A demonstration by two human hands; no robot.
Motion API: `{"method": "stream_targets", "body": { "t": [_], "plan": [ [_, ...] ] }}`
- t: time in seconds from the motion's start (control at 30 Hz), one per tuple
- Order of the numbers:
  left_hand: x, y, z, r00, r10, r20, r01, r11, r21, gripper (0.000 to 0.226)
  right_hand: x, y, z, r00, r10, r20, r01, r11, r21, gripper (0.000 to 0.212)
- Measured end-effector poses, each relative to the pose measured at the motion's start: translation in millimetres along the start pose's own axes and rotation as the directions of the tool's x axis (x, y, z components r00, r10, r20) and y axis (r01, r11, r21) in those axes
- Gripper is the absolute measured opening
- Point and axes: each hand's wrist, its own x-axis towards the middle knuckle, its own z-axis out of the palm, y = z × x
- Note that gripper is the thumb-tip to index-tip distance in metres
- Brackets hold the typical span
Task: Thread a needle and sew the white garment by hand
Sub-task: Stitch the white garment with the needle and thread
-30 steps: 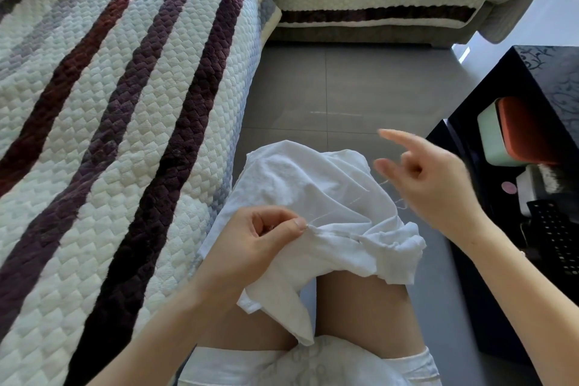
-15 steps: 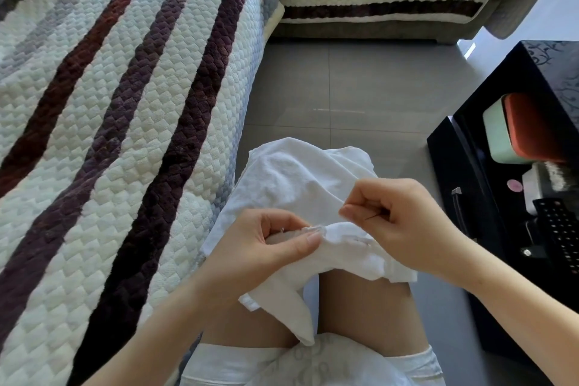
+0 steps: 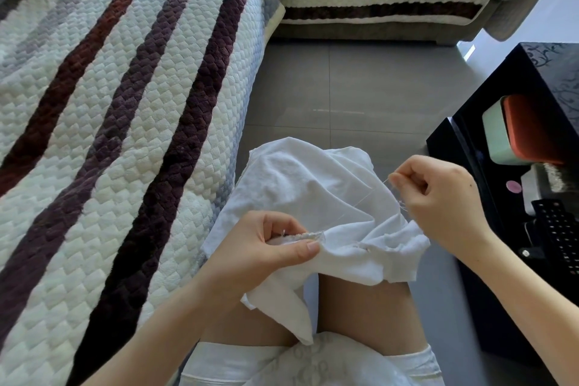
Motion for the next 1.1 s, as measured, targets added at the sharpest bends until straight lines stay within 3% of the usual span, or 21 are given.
{"method": "stream_targets", "body": {
  "t": [0.1,0.2,0.3,0.33,0.47,0.57,0.73,0.97,1.1],
  "plan": [
    [-3.0,1.0,-1.2,1.0,-0.023,0.006,0.023,0.998,-0.059,0.018,10.7,10.9,-5.9,0.976,0.168,0.137,-0.192,0.963,0.189,0.018],
    [-5.1,1.6,-0.4,0.998,-0.046,-0.044,0.042,0.995,-0.092,0.012,17.1,14.4,-20.0,0.919,0.255,0.301,-0.375,0.804,0.461,0.019],
    [-4.7,1.9,3.8,0.994,-0.045,-0.104,0.036,0.996,-0.084,0.014,17.1,6.1,-35.9,0.867,0.13,0.481,-0.456,0.594,0.662,0.025],
    [-3.9,2.3,5.8,0.992,-0.036,-0.117,0.028,0.997,-0.07,0.015,15.7,0.6,-38.5,0.857,0.081,0.509,-0.46,0.568,0.683,0.029],
    [0.5,6.3,15.1,0.988,0.011,-0.152,-0.019,0.999,-0.049,0.016,11.2,-14.3,-32.4,0.88,0.053,0.472,-0.393,0.641,0.66,0.042],
    [3.3,10.3,20.2,0.978,0.014,-0.209,-0.024,0.999,-0.045,0.018,17.5,-7.8,-28.4,0.902,0.153,0.404,-0.403,0.634,0.66,0.042],
    [7.6,2.9,22.0,0.885,-0.07,-0.461,0.023,0.994,-0.107,0.036,17.3,15.4,-32.2,0.926,0.213,0.311,-0.357,0.76,0.544,0.039],
    [6.8,-0.7,26.4,0.817,-0.132,-0.561,-0.002,0.973,-0.232,0.033,8.9,28.3,-36.1,0.958,0.168,0.232,-0.256,0.864,0.433,0.034],
    [7.2,-0.9,29.8,0.823,-0.122,-0.555,0.014,0.981,-0.194,0.036,8.1,39.5,-28.5,0.999,0.043,0.0,-0.043,0.999,-0.005,0.034]
  ]
}}
